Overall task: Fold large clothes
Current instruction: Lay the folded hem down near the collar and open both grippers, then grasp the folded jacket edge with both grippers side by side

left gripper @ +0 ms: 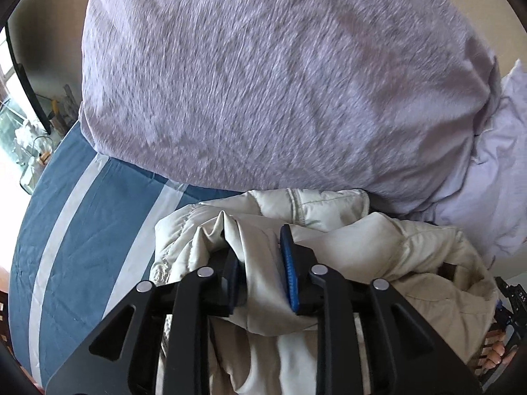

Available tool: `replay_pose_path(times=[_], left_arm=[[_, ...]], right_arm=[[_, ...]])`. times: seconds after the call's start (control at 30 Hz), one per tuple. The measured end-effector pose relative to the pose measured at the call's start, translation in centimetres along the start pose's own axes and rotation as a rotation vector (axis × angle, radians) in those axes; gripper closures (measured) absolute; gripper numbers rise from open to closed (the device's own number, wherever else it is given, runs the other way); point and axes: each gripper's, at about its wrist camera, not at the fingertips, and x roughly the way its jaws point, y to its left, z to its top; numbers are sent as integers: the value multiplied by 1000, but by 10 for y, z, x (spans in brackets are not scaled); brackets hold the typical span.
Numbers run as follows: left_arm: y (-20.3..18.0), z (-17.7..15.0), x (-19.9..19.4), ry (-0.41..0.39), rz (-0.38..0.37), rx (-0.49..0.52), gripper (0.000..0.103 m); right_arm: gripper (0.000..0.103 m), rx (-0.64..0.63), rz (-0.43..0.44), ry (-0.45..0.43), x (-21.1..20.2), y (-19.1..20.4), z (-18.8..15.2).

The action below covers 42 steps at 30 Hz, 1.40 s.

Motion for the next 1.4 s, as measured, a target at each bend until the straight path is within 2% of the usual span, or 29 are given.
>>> replay_pose_path(times=[0.1,0.3,0.37,0.43,0.57,0.67,0.83,1.0,1.17,1.4], left_arm=[[-3,-1,-11,-11,-17,22,69],[-8,1,-30,-43,-27,51,52],[-8,2,-36,-60,-18,48,44],[-8,2,-48,-103,12,63,30],[-15,-4,-68,-150,22,127,29],[-24,-20,-70,-152,13,183,29],[-47,-64,-58,-105,-23,271,29],[-61,-96,-36,-95,-4,326,29],[-61,-99,-12,-81,14,289,29],[-68,-84,8,-94,37,276,29]], right_arm=[[47,-128,-18,-43,-22,17,-5],[45,-333,-13,-38,-38,51,-37],[45,-367,6,-20,-37,60,-52],[45,-405,16,-4,-32,70,-66],[45,-489,25,25,-21,92,-95],[45,-529,34,43,-8,107,-111],[45,-583,31,58,10,128,-130],[44,-612,-34,58,32,133,-139],[43,-594,-82,52,58,128,-139],[41,-580,-125,32,81,127,-129]])
